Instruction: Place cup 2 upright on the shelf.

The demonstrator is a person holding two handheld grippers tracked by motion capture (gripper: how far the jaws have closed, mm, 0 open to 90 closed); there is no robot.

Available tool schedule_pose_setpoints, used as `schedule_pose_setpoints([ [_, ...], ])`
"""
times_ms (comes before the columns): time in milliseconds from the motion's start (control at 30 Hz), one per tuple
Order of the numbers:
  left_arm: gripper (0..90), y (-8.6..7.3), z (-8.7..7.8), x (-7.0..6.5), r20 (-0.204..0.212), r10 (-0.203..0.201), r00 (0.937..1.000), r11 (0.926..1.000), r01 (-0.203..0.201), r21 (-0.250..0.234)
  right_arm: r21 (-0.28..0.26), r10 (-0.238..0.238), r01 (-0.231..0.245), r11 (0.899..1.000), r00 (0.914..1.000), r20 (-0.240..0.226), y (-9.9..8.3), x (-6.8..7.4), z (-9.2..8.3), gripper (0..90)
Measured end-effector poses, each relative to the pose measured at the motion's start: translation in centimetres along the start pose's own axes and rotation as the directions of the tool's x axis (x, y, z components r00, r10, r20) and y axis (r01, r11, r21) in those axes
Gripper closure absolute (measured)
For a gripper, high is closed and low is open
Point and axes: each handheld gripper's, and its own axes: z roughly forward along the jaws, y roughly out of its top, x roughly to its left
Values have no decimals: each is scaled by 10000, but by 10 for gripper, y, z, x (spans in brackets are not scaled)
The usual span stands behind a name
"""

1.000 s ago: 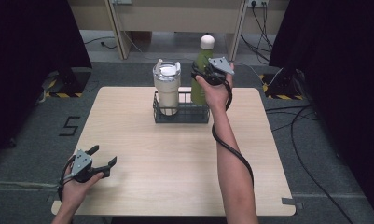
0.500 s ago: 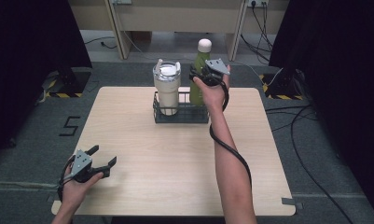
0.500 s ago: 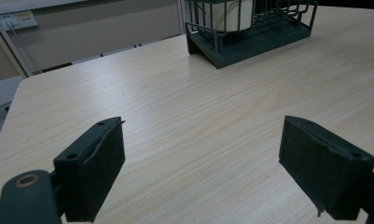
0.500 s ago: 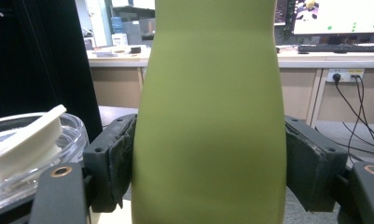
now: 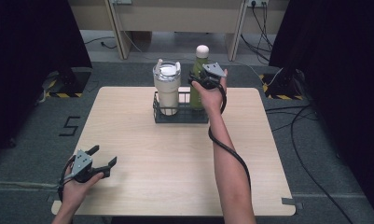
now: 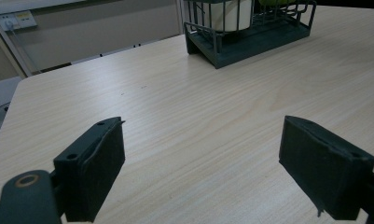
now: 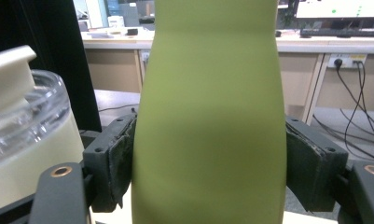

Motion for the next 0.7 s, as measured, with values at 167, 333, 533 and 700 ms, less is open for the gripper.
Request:
schedule_pose_setpoints([
  [167, 135, 0, 0, 0, 4, -10, 10000, 10000, 10, 8, 195, -38, 38, 9998, 10000, 10, -8, 0, 3, 260],
  [333, 135, 0, 0, 0, 4, -3, 10000, 10000, 3, 8, 140, -78, 78, 9999, 10000, 3, -9, 0, 3, 260],
  [533, 135, 0, 0, -1, 17, 0, 10000, 10000, 0, -8, 80, -32, 33, 10000, 10000, -49, -11, 0, 3, 257],
  [700, 135, 0, 0, -1, 33, 23, 10000, 10000, -23, -4, 90, 27, -25, 10000, 9999, -134, -12, -1, 1, 245],
])
